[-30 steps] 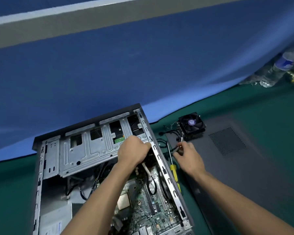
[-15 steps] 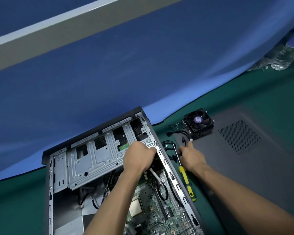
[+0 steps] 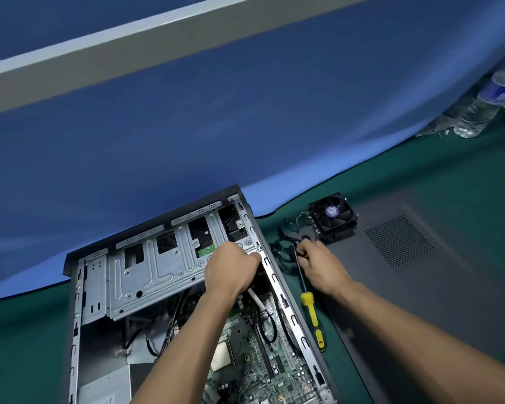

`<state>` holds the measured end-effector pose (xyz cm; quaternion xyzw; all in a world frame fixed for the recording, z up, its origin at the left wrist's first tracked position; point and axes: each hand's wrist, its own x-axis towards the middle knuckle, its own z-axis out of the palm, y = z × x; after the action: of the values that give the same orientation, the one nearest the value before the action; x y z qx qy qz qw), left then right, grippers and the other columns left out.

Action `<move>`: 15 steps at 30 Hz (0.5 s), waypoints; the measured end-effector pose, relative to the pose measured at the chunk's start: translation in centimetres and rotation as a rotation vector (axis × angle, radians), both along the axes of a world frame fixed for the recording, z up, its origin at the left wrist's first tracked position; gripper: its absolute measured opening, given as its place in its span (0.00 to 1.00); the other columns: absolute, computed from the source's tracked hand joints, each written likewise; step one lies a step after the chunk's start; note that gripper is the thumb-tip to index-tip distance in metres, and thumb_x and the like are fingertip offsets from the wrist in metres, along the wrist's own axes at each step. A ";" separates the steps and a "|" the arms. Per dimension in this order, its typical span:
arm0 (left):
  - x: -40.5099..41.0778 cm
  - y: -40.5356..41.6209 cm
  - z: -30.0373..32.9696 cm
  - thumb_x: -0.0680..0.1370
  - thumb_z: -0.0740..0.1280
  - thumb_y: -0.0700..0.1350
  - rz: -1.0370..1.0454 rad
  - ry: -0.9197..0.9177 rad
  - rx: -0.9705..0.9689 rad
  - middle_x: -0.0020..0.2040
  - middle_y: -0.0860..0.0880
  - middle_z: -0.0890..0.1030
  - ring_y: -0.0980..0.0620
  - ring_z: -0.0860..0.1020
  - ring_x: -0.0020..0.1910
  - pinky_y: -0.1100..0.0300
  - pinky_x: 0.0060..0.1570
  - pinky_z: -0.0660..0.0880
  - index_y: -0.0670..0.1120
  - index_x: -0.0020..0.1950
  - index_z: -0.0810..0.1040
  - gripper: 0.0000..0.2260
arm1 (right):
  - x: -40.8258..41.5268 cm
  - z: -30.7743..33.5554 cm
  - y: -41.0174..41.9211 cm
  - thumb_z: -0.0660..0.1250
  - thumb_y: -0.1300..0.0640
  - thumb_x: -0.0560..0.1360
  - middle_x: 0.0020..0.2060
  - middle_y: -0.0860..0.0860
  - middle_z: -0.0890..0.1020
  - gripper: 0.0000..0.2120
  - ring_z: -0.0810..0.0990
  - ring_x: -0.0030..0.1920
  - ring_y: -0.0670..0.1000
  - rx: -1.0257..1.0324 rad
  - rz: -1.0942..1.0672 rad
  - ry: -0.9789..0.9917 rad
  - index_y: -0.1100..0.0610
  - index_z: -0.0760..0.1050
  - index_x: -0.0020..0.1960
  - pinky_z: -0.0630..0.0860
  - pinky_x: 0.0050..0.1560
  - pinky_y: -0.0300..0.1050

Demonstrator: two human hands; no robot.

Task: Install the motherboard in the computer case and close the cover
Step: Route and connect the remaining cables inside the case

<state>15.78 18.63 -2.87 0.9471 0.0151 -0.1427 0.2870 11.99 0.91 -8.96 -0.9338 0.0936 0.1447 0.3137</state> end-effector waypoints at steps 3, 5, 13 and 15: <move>-0.1 0.0 0.1 0.69 0.66 0.43 0.002 -0.014 0.004 0.19 0.53 0.57 0.51 0.57 0.22 0.63 0.28 0.60 0.47 0.23 0.60 0.19 | -0.1 1.5 -0.3 0.66 0.56 0.78 0.36 0.53 0.80 0.06 0.79 0.39 0.54 0.265 -0.254 -0.025 0.52 0.71 0.43 0.75 0.42 0.49; -0.2 0.0 0.2 0.70 0.66 0.43 0.003 -0.014 0.010 0.20 0.53 0.58 0.51 0.58 0.22 0.62 0.28 0.62 0.47 0.24 0.60 0.18 | -0.1 2.4 -0.6 0.69 0.55 0.76 0.31 0.49 0.79 0.06 0.81 0.37 0.51 0.279 -0.310 -0.090 0.51 0.72 0.42 0.74 0.35 0.43; -0.6 0.5 1.0 0.74 0.64 0.45 -0.030 0.026 -0.029 0.19 0.49 0.71 0.50 0.68 0.22 0.59 0.34 0.75 0.43 0.23 0.71 0.18 | -1.2 4.8 -1.1 0.69 0.57 0.75 0.35 0.43 0.78 0.08 0.75 0.36 0.43 0.204 -0.316 -0.365 0.50 0.73 0.40 0.67 0.35 0.33; -0.8 0.7 1.2 0.77 0.62 0.45 -0.022 0.087 -0.120 0.20 0.49 0.75 0.52 0.69 0.20 0.60 0.33 0.74 0.43 0.24 0.74 0.20 | -1.7 5.6 -0.9 0.69 0.56 0.75 0.34 0.44 0.78 0.10 0.75 0.34 0.41 0.280 -0.362 -0.440 0.46 0.72 0.39 0.69 0.33 0.29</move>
<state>14.95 19.28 -1.64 0.9212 0.0084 -0.1876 0.3408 10.32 -0.03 -3.35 -0.8587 0.1672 -0.1075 0.4724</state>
